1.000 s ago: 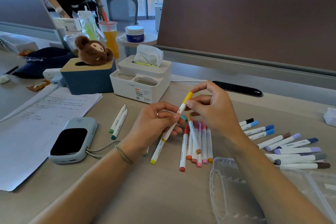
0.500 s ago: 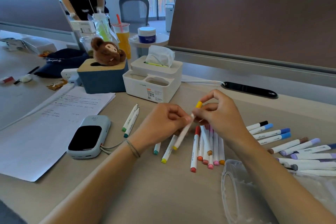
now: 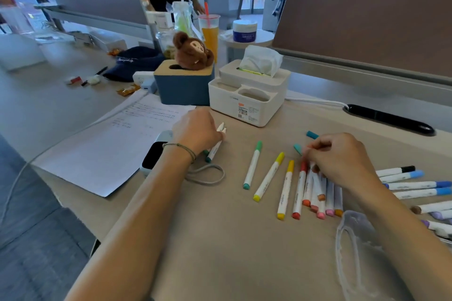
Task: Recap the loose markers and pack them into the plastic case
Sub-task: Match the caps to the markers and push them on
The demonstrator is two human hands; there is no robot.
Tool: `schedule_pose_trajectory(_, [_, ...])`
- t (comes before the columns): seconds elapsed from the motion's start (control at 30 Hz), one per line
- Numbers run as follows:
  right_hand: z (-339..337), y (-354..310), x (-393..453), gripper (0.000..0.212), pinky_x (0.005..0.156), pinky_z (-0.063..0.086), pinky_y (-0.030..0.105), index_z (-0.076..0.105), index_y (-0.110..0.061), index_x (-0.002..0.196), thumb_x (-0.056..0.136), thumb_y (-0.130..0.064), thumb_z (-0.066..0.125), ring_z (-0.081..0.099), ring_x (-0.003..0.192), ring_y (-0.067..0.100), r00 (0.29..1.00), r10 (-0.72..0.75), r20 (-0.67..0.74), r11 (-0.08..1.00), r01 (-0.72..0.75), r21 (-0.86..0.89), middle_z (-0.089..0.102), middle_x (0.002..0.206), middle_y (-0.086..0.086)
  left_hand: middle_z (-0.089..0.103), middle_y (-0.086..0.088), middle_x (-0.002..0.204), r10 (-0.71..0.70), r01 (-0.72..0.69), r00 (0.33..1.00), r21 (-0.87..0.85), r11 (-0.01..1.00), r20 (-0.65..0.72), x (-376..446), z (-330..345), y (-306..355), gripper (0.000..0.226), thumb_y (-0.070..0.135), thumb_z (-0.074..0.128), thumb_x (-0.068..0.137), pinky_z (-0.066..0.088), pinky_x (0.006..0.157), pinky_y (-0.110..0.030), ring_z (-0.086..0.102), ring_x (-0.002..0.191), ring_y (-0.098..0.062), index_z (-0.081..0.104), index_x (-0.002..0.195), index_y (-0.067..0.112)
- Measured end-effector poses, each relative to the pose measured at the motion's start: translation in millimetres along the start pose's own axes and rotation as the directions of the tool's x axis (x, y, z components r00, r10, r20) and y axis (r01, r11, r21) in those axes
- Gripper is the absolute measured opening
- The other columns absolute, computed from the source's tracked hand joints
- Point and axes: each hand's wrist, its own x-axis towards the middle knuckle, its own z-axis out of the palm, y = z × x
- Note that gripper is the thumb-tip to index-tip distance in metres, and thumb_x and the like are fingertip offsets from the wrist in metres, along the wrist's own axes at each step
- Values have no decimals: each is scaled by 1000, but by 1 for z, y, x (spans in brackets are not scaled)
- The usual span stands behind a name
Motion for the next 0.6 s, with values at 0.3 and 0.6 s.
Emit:
schedule_pose_trajectory(0.3, [-16, 2, 6, 20, 71, 57, 31, 78, -21, 79, 95, -18, 67, 70, 70, 7, 1000, -18, -4, 994, 18, 106, 76, 77, -8, 68, -2, 84, 31, -23, 999, 211, 977, -35, -10, 6, 9, 41, 58, 80, 73, 58, 78, -36, 63, 82, -19, 70, 82, 19])
schedule_pose_trajectory(0.6, [-34, 14, 23, 16, 69, 54, 29, 76, -23, 82, 93, -13, 69, 67, 78, 8, 998, -6, -55, 1000, 7, 25, 74, 83, -9, 76, -2, 78, 240, -93, 949, -543, 834, 206, -34, 3, 41, 23, 33, 66, 94, 53, 55, -23, 69, 64, -13, 77, 83, 15])
